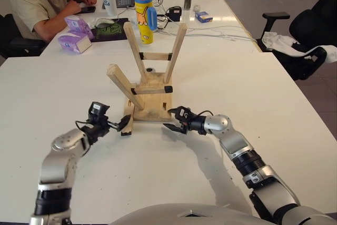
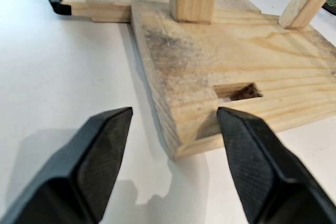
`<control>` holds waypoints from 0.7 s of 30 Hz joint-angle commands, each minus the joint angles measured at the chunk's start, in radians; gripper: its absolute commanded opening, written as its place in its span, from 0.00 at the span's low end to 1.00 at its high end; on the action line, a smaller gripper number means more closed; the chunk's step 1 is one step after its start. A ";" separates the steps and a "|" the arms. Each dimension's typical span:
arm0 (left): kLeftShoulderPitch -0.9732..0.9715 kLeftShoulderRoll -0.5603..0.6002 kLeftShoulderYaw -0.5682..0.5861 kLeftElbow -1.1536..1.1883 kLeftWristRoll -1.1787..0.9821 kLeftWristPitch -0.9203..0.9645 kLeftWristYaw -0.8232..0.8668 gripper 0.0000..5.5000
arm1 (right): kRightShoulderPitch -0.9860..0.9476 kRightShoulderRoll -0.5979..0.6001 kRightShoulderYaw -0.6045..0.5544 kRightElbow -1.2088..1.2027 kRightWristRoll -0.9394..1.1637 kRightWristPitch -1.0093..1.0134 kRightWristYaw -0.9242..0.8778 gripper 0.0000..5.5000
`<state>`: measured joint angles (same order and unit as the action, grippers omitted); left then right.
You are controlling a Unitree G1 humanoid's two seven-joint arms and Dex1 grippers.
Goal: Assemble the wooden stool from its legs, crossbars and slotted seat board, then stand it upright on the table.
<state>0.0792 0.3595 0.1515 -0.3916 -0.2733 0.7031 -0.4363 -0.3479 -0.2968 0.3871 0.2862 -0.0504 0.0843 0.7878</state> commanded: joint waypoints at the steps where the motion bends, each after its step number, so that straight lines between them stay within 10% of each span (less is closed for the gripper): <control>1: 0.062 -0.091 -0.065 -0.119 0.034 0.129 0.157 0.95 | 0.073 -0.029 0.026 0.027 -0.027 0.084 0.012 0.55; 21: 0.002 -0.101 -0.162 0.143 0.152 -0.007 0.231 0.57 | 0.053 -0.020 0.052 0.043 -0.040 0.082 0.014 0.55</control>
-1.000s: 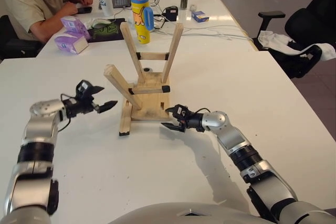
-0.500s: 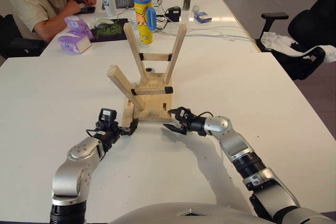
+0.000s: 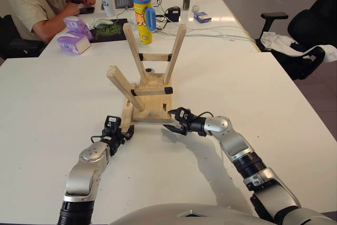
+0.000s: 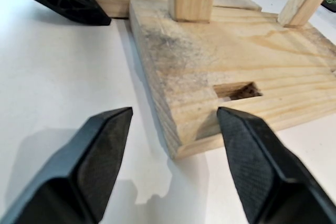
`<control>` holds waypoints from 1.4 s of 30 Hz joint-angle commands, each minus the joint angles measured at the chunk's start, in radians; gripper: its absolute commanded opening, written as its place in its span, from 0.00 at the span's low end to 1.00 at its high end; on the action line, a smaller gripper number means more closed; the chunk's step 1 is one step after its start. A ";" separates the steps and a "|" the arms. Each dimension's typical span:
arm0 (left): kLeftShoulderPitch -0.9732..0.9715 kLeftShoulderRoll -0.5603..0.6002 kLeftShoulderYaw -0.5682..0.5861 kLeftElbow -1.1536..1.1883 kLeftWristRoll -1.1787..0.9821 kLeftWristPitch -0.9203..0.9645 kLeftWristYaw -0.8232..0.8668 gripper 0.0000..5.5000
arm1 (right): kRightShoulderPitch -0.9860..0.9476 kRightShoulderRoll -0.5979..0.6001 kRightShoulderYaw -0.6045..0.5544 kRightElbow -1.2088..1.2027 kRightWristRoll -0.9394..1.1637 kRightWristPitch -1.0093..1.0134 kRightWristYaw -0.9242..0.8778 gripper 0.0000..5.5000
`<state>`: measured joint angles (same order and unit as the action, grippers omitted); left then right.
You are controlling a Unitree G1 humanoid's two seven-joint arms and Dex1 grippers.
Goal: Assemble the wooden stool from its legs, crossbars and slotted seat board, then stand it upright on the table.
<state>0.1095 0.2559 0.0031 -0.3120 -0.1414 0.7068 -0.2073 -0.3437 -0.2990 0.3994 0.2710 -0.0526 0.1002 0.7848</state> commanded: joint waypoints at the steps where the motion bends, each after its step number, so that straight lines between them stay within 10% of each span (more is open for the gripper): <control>1: -0.032 0.000 -0.010 0.084 0.020 -0.015 0.004 0.55 | 0.047 -0.016 0.041 0.061 -0.039 0.064 0.017 0.55; 9: -0.033 0.030 0.042 0.169 0.015 -0.140 -0.015 0.38 | 0.033 -0.010 0.048 0.083 -0.051 0.036 0.001 0.55; 16: -0.229 -0.046 0.322 0.109 -0.176 -0.344 0.059 0.38 | 0.037 -0.001 0.010 0.065 -0.053 -0.084 -0.077 0.55; 29: -0.656 0.081 0.128 -0.226 -0.268 -0.377 -0.087 0.38 | 0.158 -0.040 -0.088 -0.185 0.005 -0.042 -0.137 0.55; 42: -0.498 0.016 0.002 -0.227 -0.718 -0.115 -0.282 0.38 | 0.140 -0.332 -0.682 -0.556 1.206 0.931 0.160 0.76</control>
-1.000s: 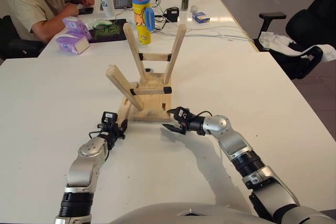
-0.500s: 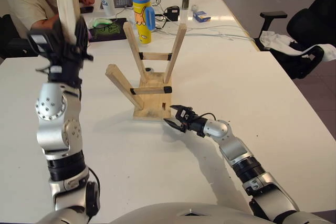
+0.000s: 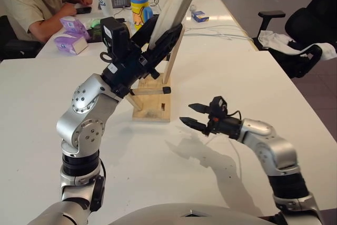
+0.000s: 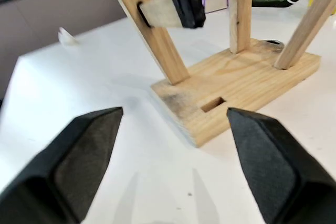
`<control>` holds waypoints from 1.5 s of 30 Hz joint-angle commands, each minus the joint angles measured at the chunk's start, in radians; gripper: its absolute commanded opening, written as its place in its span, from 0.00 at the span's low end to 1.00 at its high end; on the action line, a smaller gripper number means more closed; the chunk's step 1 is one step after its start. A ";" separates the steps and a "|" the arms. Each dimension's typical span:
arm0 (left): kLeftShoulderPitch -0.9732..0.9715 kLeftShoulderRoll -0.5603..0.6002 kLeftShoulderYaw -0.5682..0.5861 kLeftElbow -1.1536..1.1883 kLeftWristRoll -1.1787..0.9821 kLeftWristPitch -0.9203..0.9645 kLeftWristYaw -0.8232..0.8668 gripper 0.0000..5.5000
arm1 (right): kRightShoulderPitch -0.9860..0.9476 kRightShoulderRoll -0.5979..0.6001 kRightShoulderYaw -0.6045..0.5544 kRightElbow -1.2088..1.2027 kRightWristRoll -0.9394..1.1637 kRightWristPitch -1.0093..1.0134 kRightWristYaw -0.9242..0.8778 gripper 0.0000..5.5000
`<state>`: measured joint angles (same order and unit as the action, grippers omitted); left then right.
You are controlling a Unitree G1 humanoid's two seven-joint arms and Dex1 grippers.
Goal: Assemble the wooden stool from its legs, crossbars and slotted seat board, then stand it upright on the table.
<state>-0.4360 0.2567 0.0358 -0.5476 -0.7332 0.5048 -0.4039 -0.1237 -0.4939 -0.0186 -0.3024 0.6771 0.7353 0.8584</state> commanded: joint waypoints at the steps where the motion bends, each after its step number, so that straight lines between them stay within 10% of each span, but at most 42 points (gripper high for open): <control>1: 0.061 0.021 -0.042 0.013 -0.141 0.099 -0.106 0.38 | -0.096 -0.153 -0.299 0.047 0.541 0.323 0.085 0.79; 15: 0.241 0.171 -0.140 0.087 -0.271 0.316 -0.373 0.38 | -0.250 -0.195 -0.390 0.263 1.043 0.396 -0.196 0.86; 36: 0.252 0.185 -0.131 0.104 -0.236 0.298 -0.384 0.38 | -0.217 -0.202 -0.359 0.234 0.855 0.398 -0.046 0.37; 45: 0.320 0.103 -0.058 0.162 -0.294 0.308 -0.263 0.64 | -0.257 -0.206 -0.286 0.308 0.606 0.285 0.027 0.37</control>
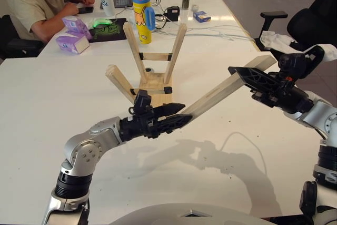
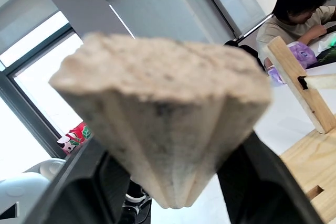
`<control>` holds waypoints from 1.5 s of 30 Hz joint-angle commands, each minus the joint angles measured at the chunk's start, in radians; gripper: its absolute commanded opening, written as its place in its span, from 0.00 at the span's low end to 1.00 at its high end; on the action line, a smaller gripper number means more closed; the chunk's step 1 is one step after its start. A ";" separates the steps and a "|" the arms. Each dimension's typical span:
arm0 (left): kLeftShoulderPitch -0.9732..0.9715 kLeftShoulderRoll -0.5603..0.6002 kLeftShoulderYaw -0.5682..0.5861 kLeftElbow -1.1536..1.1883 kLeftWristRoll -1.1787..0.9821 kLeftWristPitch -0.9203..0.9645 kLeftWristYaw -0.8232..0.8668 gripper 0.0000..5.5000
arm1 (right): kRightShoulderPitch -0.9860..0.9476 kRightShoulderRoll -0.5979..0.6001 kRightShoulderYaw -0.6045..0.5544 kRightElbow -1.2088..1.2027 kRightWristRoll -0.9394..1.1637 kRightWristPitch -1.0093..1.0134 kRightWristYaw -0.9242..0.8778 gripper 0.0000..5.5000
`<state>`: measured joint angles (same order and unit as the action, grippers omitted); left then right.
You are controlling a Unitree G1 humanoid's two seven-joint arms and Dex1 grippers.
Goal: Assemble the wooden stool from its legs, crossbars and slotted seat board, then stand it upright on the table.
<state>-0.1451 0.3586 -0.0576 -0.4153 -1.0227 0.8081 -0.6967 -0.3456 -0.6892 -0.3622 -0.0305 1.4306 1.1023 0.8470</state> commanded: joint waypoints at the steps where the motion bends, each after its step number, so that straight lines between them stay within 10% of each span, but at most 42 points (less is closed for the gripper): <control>1: 0.042 0.003 0.046 0.049 0.022 -0.012 0.042 0.64 | -0.057 -0.011 0.091 0.057 -0.222 -0.127 0.054 0.37; 6: 0.073 0.120 -0.185 0.190 0.538 -0.334 0.030 0.64 | -0.149 0.058 0.147 0.219 -0.466 -0.391 0.128 0.37; 14: -0.032 0.045 -0.253 0.491 0.823 -0.538 0.099 0.64 | -0.303 0.158 0.253 0.463 -0.655 -0.562 0.301 0.37; 33: -0.016 0.051 -0.331 0.556 0.945 -0.470 0.014 0.64 | -0.513 0.245 0.433 0.799 -1.062 -0.901 0.489 0.37; 45: -0.006 0.027 -0.328 0.572 0.945 -0.464 0.033 0.64 | -0.496 0.247 0.605 0.574 -1.205 -0.842 0.475 0.37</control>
<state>-0.2096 0.3955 -0.3393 0.0941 -0.1133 0.2667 -0.6496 -0.9024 -0.4551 0.1836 0.5591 0.3176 0.2430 1.3750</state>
